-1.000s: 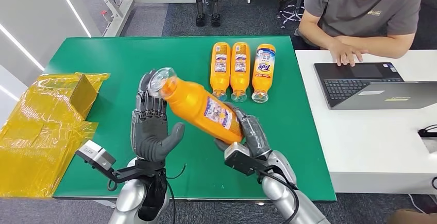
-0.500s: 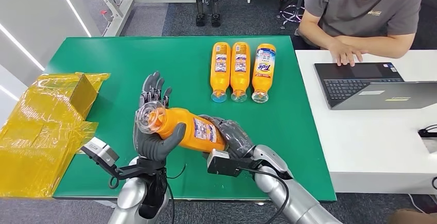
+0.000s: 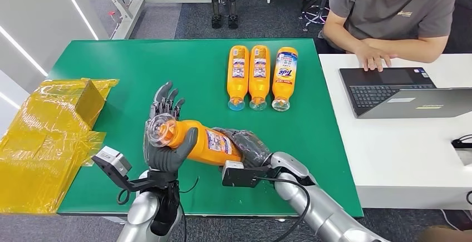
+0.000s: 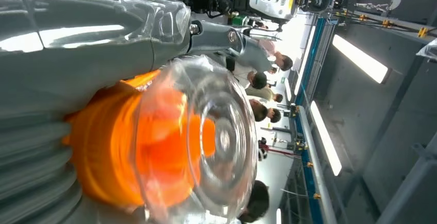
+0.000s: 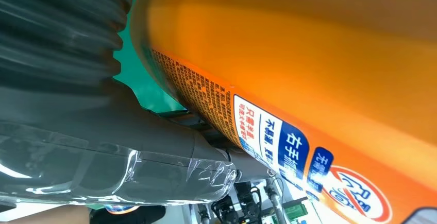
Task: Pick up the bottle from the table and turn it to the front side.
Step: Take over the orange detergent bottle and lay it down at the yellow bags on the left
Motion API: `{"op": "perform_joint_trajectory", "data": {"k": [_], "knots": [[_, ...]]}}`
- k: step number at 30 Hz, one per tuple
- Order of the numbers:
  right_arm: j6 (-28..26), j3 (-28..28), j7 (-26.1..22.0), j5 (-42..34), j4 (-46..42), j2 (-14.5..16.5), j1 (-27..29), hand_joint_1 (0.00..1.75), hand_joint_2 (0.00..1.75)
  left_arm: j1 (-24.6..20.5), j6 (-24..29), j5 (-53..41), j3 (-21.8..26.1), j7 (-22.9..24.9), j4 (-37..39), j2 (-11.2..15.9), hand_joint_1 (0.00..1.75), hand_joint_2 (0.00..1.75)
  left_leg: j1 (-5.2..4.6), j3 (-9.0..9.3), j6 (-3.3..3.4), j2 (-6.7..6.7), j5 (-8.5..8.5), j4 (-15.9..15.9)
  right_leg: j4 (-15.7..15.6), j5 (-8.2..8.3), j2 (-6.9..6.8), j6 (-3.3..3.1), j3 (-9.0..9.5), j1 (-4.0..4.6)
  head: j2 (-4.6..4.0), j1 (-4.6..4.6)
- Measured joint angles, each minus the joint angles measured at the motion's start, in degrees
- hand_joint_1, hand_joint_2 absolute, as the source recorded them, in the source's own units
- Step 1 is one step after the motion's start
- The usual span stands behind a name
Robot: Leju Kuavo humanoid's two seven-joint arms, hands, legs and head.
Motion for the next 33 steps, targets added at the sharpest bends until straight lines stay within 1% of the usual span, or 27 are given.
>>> {"op": "perform_joint_trajectory", "data": {"k": [5, 10, 11, 12, 14, 15, 16, 22, 28, 31, 33], "knots": [[-0.3, 0.1, -0.1, -0.5, 0.9, 0.1, -0.5, 1.75, 1.75, 0.0, 1.5, -0.3, 0.0, 0.0, 0.0, 0.0, 1.75, 1.75, 0.00, 0.00, 0.00, 0.00, 0.00, 0.0, 0.0, 0.00, 0.00, 0.00, 0.00, 0.00, 0.00, -0.01], [-1.7, 0.1, -0.3, -1.3, 1.1, 0.1, -0.4, 1.75, 1.75, 0.0, 1.8, 0.1, 0.0, 0.0, 0.0, -0.1, 1.75, 1.75, 0.00, 0.00, 0.00, 0.00, 0.00, 0.0, 0.0, 0.00, 0.00, 0.00, 0.00, 0.00, 0.00, 0.00], [-2.2, 0.1, -0.5, -1.5, 1.1, 0.2, -0.4, 1.71, 1.75, 0.0, 1.8, 0.1, 0.0, 0.0, 0.0, -0.1, 1.75, 1.75, 0.00, 0.00, 0.00, 0.00, 0.00, 0.0, 0.0, 0.00, -0.01, 0.00, 0.00, 0.00, 0.00, 0.00], [-2.8, 0.1, -0.7, -1.7, 1.1, 0.2, -0.3, 1.60, 1.75, 0.0, 1.8, 0.1, 0.0, 0.0, 0.0, -0.1, 1.75, 1.75, 0.00, 0.00, 0.00, 0.00, 0.00, 0.0, 0.0, 0.00, -0.01, 0.00, 0.00, 0.00, 0.00, -0.01], [-4.1, 0.0, -1.2, -2.1, 1.1, 0.2, 0.0, 0.74, 1.75, 0.0, 1.8, 0.2, 0.0, 0.0, -0.1, -0.1, 1.75, 1.75, 0.00, 0.00, 0.00, -0.01, 0.00, 0.0, 0.0, 0.00, -0.02, 0.00, 0.01, 0.00, 0.00, -0.01], [-4.9, 0.0, -1.4, -2.4, 1.0, 0.2, 0.2, 0.34, 1.75, -0.1, 1.8, 0.2, 0.0, 0.0, -0.1, -0.1, 1.75, 1.75, 0.00, 0.00, 0.00, -0.01, 0.00, 0.0, 0.0, 0.00, -0.02, 0.00, 0.01, 0.00, 0.00, -0.01], [-5.8, -0.1, -1.7, -2.9, 0.8, 0.2, 0.4, 0.01, 1.75, -0.1, 1.9, 0.3, 0.0, 0.0, -0.1, -0.2, 1.75, 1.75, 0.00, 0.00, 0.00, -0.01, 0.00, 0.0, 0.0, 0.00, -0.01, 0.00, 0.01, 0.00, 0.00, -0.01], [-11.9, -1.2, -4.3, -7.3, -1.9, 1.3, 2.4, 0.00, 1.75, -0.7, 2.6, 0.8, 0.4, 0.0, -0.2, -0.8, 1.75, 1.75, 0.00, 0.01, 0.00, 0.00, 0.00, 0.0, 0.0, 0.00, -0.02, 0.00, 0.00, 0.00, 0.00, 0.00], [-18.9, -2.8, -8.0, -12.9, -5.3, 2.0, 5.0, 0.00, 1.75, -0.8, 3.7, 0.6, 0.7, 0.0, -0.2, -0.9, 1.75, 1.75, 0.00, -0.01, 0.00, -0.01, 0.00, 0.0, 0.0, 0.00, -0.02, 0.00, 0.01, 0.00, 0.00, 0.00], [-22.2, -2.9, -9.4, -15.8, -6.9, 2.0, 6.5, 0.00, 1.75, -0.8, 5.9, -0.9, 0.8, 0.0, -0.2, -0.7, 1.75, 1.75, 0.00, -0.01, 0.00, -0.02, 0.00, 0.0, 0.0, 0.00, -0.02, 0.00, 0.01, 0.00, 0.00, 0.00], [-24.5, -2.9, -10.1, -17.4, -8.4, 2.0, 7.7, 0.00, 1.75, -0.8, 8.9, -2.8, 1.0, 0.0, -0.2, -0.1, 1.75, 1.75, 0.00, -0.01, 0.00, -0.01, 0.00, 0.0, 0.0, 0.00, -0.02, 0.00, 0.01, 0.00, 0.00, 0.00]]}}
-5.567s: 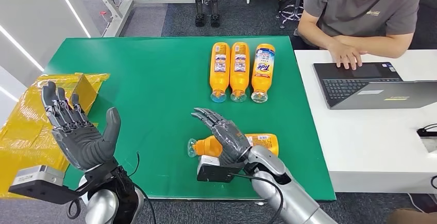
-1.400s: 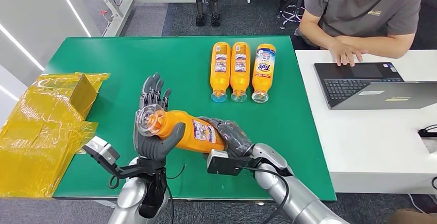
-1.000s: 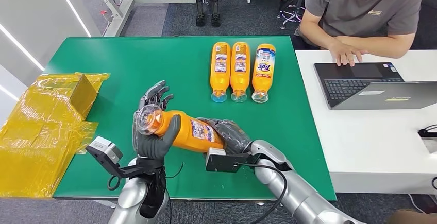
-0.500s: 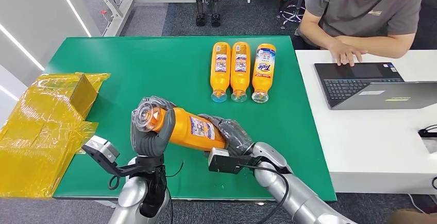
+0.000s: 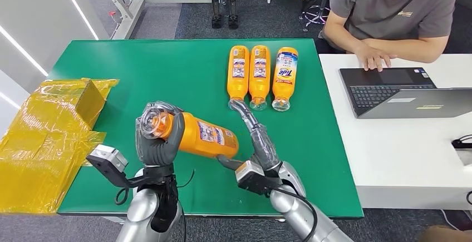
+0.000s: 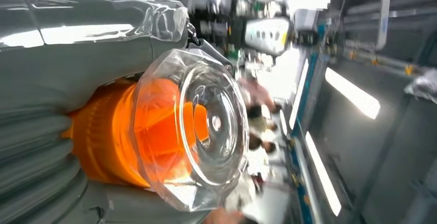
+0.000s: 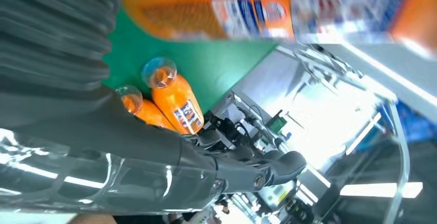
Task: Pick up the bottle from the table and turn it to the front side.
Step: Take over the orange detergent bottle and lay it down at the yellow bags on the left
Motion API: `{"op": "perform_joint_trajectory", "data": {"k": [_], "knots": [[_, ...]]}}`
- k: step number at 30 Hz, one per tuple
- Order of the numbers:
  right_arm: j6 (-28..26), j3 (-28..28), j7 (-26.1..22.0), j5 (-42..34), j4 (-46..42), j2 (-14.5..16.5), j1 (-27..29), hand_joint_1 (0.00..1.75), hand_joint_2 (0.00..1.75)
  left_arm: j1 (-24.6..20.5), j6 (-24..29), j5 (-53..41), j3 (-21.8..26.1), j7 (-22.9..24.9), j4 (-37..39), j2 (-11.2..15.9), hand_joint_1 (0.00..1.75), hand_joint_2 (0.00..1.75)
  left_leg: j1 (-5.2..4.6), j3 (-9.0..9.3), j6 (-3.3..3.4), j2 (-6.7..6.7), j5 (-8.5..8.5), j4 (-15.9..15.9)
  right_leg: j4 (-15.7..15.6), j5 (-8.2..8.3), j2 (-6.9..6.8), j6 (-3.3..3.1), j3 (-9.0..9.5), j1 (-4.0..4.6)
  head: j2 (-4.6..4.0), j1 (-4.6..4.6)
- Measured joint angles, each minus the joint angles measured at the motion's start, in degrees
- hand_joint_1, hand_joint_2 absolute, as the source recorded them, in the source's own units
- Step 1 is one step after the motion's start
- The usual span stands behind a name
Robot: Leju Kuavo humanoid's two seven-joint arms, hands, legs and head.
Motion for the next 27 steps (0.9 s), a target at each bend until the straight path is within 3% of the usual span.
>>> {"op": "perform_joint_trajectory", "data": {"k": [6, 10, 15, 20, 27], "knots": [[-3.2, 0.3, 0.0, -1.4, -4.2, 0.0, 3.7, 0.00, 1.75, -0.7, 9.1, -6.2, 1.1, 0.0, -0.2, 4.1, 1.75, 1.75, 0.02, 0.02, -0.01, 0.01, 0.00, 0.0, 0.0, -0.01, 0.01, -0.01, -0.01, 0.02, 0.00, -0.01], [-3.3, 0.3, 0.2, -2.6, -6.3, 0.0, 5.9, 0.00, 1.75, -2.5, 13.4, -13.7, 2.1, 0.0, 0.2, 8.9, 1.75, 1.75, 0.05, 0.02, -0.03, 0.01, 0.02, 0.0, 0.0, -0.01, 0.01, -0.01, -0.01, 0.04, 0.00, 0.00], [-2.4, 0.2, -0.2, -2.8, -7.7, 0.5, 7.4, 0.00, 1.75, -6.3, 14.3, -27.4, 5.2, 2.1, 2.8, 14.0, 1.75, 1.75, 0.06, 0.03, -0.09, 0.04, 0.07, 0.0, 0.0, 0.00, 0.05, -0.02, 0.00, 0.04, 0.00, 0.00], [-2.5, -0.2, -0.2, -1.8, -9.3, 1.1, 8.9, 0.00, 1.75, -9.7, 13.6, -44.4, 8.0, 9.2, 5.4, 18.3, 1.75, 1.75, 0.06, 0.03, -0.08, 0.05, 0.08, 0.0, 0.0, 0.01, 0.05, -0.02, 0.00, 0.04, 0.00, 0.01], [-2.2, -1.3, 0.1, -0.7, -11.5, 1.7, 10.3, 0.00, 1.75, -12.6, 10.4, -57.7, 10.0, 15.2, 9.1, 22.4, 1.75, 1.75, 0.06, 0.02, -0.08, 0.06, 0.08, 0.0, 0.0, 0.01, 0.07, -0.03, -0.02, 0.04, 0.00, 0.01]]}}
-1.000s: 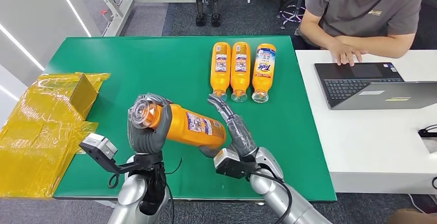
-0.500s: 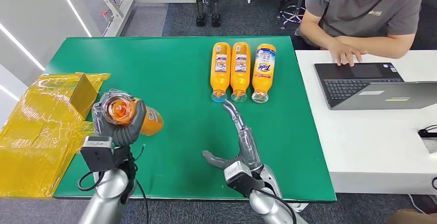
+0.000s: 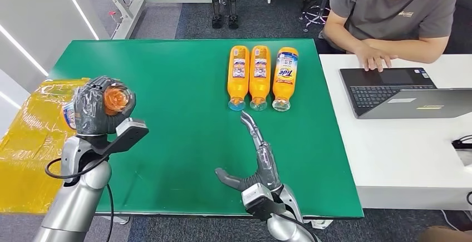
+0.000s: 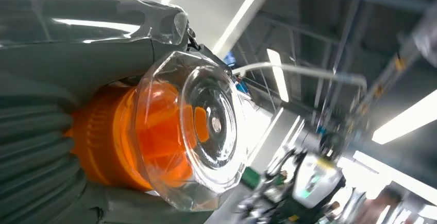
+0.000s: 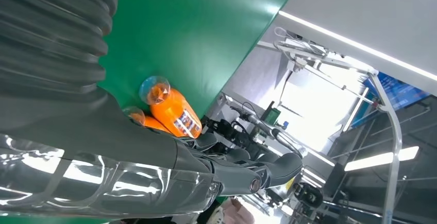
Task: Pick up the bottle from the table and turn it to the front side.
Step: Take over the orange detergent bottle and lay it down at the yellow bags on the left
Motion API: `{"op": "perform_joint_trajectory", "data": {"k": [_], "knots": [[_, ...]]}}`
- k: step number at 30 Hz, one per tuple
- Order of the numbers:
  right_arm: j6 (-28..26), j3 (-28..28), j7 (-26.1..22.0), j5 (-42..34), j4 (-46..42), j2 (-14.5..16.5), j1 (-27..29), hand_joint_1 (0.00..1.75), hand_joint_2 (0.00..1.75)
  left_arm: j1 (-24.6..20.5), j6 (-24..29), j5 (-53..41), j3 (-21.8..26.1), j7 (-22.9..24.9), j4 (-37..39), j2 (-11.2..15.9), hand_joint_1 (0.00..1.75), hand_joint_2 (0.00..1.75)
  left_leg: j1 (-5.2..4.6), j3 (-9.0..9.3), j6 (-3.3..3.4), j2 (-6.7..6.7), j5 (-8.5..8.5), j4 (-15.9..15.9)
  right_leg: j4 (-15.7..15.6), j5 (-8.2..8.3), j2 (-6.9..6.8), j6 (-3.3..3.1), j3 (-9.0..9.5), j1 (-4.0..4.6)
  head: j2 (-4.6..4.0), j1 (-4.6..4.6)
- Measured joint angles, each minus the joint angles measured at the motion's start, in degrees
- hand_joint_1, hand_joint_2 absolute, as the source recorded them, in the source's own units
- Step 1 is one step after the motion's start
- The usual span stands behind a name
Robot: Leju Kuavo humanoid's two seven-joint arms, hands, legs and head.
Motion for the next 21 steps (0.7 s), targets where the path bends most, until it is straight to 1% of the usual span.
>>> {"op": "perform_joint_trajectory", "data": {"k": [2, 4, 6, 8, 10, 14, 18, 21], "knots": [[0.4, -0.5, 0.4, 0.6, -0.8, 0.1, 0.3, 0.00, 1.75, -1.6, -2.9, -7.5, -0.2, 1.4, 2.6, 2.1, 1.75, 1.75, 0.00, 0.02, 0.00, 0.08, 0.00, 0.0, 0.0, 0.02, 0.08, -0.03, -0.02, 0.00, 0.00, 0.00], [0.9, -1.2, 0.7, 1.4, -1.5, 0.2, 0.7, 0.00, 1.75, -3.8, -6.0, -14.5, -1.0, 1.6, 6.7, 4.6, 1.75, 1.75, 0.01, 0.05, -0.03, 0.14, 0.02, 0.0, 0.0, 0.04, 0.14, -0.05, -0.04, 0.00, 0.00, -0.01], [1.1, -2.0, 0.8, 2.2, -2.4, 0.2, 1.4, 0.00, 1.75, -6.1, -8.5, -19.6, -2.2, 1.2, 11.6, 6.6, 1.75, 1.75, 0.02, 0.06, -0.06, 0.13, 0.05, 0.0, 0.0, 0.04, 0.13, -0.06, -0.04, 0.01, 0.00, -0.01], [1.2, -2.6, 0.9, 3.1, -3.4, 0.2, 2.4, 0.00, 1.75, -8.4, -10.2, -22.5, -3.7, 0.8, 16.6, 7.7, 1.75, 1.75, 0.02, 0.06, -0.06, 0.12, 0.05, 0.0, 0.0, 0.05, 0.12, -0.06, -0.03, 0.02, 0.00, 0.00], [1.7, -3.1, 1.0, 4.0, -4.3, 0.2, 3.3, 0.00, 1.75, -10.4, -11.2, -24.7, -5.3, 0.7, 21.7, 8.2, 1.75, 1.75, 0.02, 0.06, -0.06, 0.13, 0.05, 0.0, 0.0, 0.05, 0.14, -0.06, -0.02, 0.02, 0.00, 0.01], [2.9, -3.8, 1.5, 4.9, -5.6, 0.5, 4.0, 0.00, 1.75, -12.8, -11.0, -27.1, -8.2, 0.7, 30.9, 8.5, 1.75, 1.75, 0.01, 0.05, -0.07, 0.18, 0.04, 0.0, 0.0, 0.06, 0.22, -0.05, -0.04, 0.01, 0.00, 0.01], [3.2, -4.2, 1.5, 5.1, -5.9, 0.8, 4.0, 0.00, 1.75, -14.4, -11.7, -27.4, -9.9, 0.2, 37.8, 8.5, 1.75, 1.75, 0.02, 0.05, -0.07, 0.16, 0.04, 0.0, 0.0, 0.05, 0.19, -0.05, -0.04, 0.01, 0.00, 0.01], [3.2, -4.3, 1.5, 5.0, -5.9, 0.8, 4.1, 0.00, 1.75, -15.7, -14.0, -27.0, -10.7, -0.7, 41.9, 8.5, 1.75, 1.75, 0.02, 0.05, -0.07, 0.16, 0.04, 0.0, 0.0, 0.05, 0.20, -0.05, -0.04, 0.02, 0.00, 0.00]]}}
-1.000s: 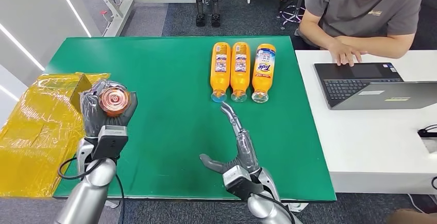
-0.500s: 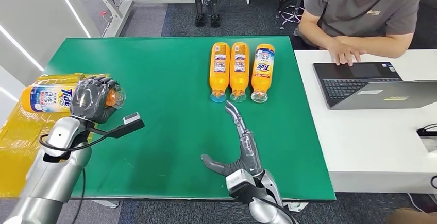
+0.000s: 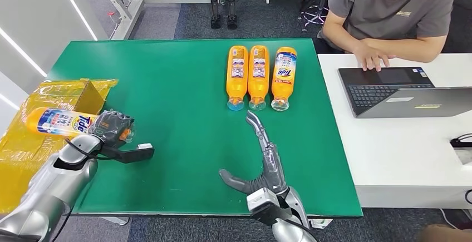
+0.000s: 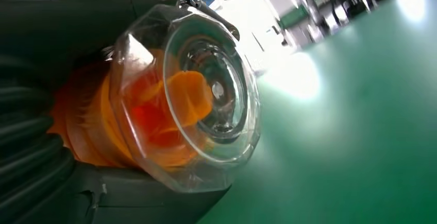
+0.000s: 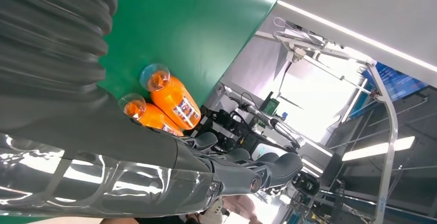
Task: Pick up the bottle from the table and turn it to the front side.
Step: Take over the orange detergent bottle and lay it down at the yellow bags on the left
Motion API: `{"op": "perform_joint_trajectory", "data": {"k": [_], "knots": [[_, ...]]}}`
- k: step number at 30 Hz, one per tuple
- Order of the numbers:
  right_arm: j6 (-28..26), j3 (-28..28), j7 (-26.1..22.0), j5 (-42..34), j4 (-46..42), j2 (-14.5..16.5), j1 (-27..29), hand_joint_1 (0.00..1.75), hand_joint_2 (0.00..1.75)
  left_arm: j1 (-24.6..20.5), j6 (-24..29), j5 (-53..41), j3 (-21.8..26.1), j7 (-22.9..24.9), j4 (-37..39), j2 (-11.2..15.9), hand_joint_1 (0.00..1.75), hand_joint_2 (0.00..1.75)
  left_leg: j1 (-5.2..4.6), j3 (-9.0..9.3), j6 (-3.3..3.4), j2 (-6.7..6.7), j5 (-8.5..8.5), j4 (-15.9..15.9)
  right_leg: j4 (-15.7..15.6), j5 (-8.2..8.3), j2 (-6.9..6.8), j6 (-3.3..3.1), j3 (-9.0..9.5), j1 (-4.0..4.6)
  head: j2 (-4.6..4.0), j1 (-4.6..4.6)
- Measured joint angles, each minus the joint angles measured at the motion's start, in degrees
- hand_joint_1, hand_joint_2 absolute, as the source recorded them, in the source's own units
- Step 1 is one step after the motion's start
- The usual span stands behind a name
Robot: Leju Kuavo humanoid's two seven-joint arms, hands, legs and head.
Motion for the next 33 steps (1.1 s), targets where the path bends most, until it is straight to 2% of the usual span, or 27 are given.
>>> {"op": "perform_joint_trajectory", "data": {"k": [4, 10, 14, 23, 33], "knots": [[0.0, 0.0, -0.1, -0.2, 0.0, 0.0, 0.0, 0.00, 1.75, -1.5, -2.5, 0.6, -0.8, -0.3, 4.5, 0.0, 1.75, 1.75, 0.00, 0.00, 0.00, 0.00, 0.00, 0.0, 0.0, 0.00, 0.00, 0.00, 0.00, 0.00, 0.00, 0.01], [0.0, -0.1, -0.3, -0.8, 0.1, 0.0, -0.1, 0.00, 1.75, -2.5, -2.8, 1.4, -1.1, -0.3, 7.7, -0.2, 1.71, 1.75, 0.00, 0.00, 0.00, -0.01, 0.00, 0.0, 0.0, 0.00, -0.01, 0.00, 0.00, 0.00, 0.00, 0.01], [0.0, -0.1, -0.7, -1.1, 0.3, 0.0, -0.3, 0.00, 1.75, -2.8, -2.1, 2.6, -1.2, -0.9, 8.8, -0.9, 0.01, 1.75, 0.00, -0.01, 0.00, -0.02, 0.00, 0.0, 0.0, 0.00, -0.02, 0.00, 0.01, 0.00, 0.00, 0.01], [0.0, -0.1, -0.7, -1.3, 0.4, 0.3, -0.4, 0.00, 1.75, -3.0, 0.6, 3.2, -1.2, -0.4, 9.4, -2.6, 0.00, 1.75, 0.00, 0.01, 0.00, -0.04, 0.00, 0.0, 0.0, 0.00, -0.05, 0.00, 0.03, 0.00, 0.00, 0.01], [0.0, -0.7, -0.7, -1.2, 0.4, 0.3, -0.4, 0.00, 1.75, -3.6, 0.6, 4.4, -1.1, -0.9, 9.8, -2.6, 0.00, 1.75, 0.00, 0.00, 0.00, -0.04, 0.01, 0.0, 0.0, 0.00, -0.06, 0.00, 0.04, 0.00, 0.00, 0.01]]}}
